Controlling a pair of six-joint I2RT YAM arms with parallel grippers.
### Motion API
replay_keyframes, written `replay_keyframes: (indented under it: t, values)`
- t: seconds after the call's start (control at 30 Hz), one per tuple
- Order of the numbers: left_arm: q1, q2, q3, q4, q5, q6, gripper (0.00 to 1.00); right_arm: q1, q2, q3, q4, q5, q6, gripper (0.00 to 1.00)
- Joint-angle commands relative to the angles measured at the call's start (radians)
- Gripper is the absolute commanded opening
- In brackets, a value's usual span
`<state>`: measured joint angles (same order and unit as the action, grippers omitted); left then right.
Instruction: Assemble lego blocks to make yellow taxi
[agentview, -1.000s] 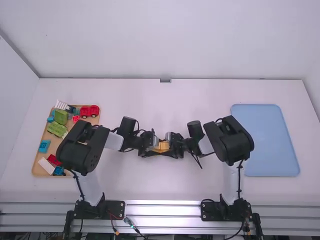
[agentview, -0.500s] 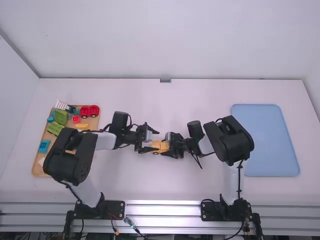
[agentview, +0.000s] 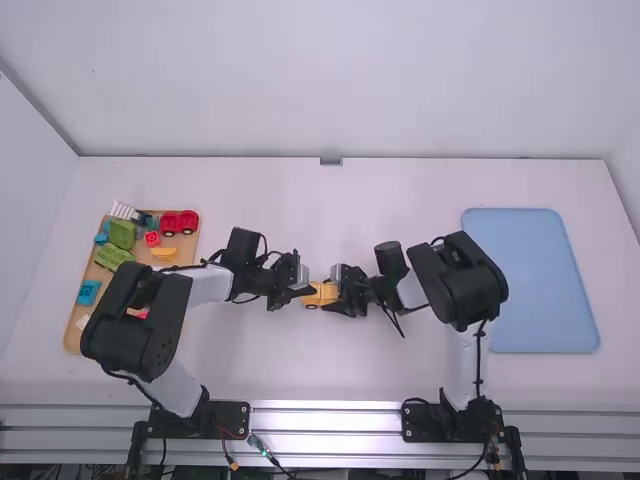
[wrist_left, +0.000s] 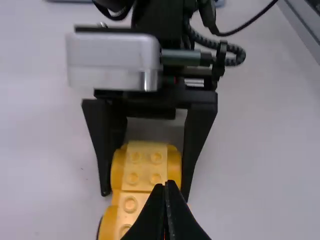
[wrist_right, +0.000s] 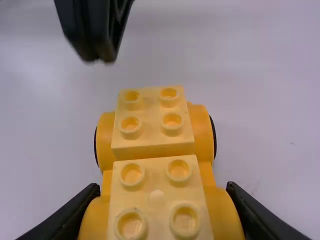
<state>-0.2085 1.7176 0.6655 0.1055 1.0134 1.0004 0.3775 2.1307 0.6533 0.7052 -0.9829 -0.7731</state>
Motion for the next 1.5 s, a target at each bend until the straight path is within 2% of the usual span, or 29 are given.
replay_keyframes:
  t: [0.0, 0.4, 0.67, 0.9, 1.03, 1.27, 1.3, 1.33, 1.37, 1.43, 1.47]
  values:
    - [-0.001, 0.042, -0.003, 0.015, -0.020, 0.013, 0.02, 0.003, 0.016, 0.002, -0.010, 0.037, -0.010, 0.41]
    - [0.006, 0.167, -0.003, 0.087, -0.074, -0.016, 0.02, 0.003, 0.016, 0.002, -0.014, 0.037, -0.010, 0.41]
    - [-0.021, 0.272, -0.003, 0.098, -0.196, 0.007, 0.02, 0.003, 0.016, 0.002, -0.013, 0.037, -0.010, 0.41]
    - [-0.021, 0.288, 0.005, 0.121, -0.147, 0.010, 0.01, 0.003, 0.016, 0.002, -0.009, 0.039, -0.010, 0.41]
    - [-0.006, 0.219, 0.034, 0.112, -0.029, 0.010, 0.02, 0.003, 0.016, 0.002, -0.010, 0.041, -0.009, 0.41]
    - [0.079, -0.050, 0.121, 0.065, 0.159, 0.010, 0.02, 0.003, 0.016, 0.003, -0.010, 0.041, -0.010, 0.43]
    - [0.101, -0.106, 0.129, 0.057, 0.166, 0.008, 0.06, 0.003, 0.016, 0.003, -0.010, 0.041, -0.010, 0.43]
    - [0.115, -0.139, 0.132, 0.059, 0.161, -0.006, 0.22, 0.003, 0.016, 0.003, -0.009, 0.041, -0.010, 0.43]
    - [0.123, -0.156, 0.132, 0.061, 0.154, -0.021, 0.34, 0.003, 0.016, 0.003, -0.008, 0.041, -0.010, 0.44]
    - [0.151, -0.214, 0.133, 0.064, 0.100, -0.091, 0.99, 0.003, 0.016, 0.003, -0.009, 0.041, -0.010, 0.49]
    - [0.163, -0.234, 0.132, 0.062, 0.068, -0.121, 0.99, 0.003, 0.016, 0.003, -0.009, 0.041, -0.010, 0.51]
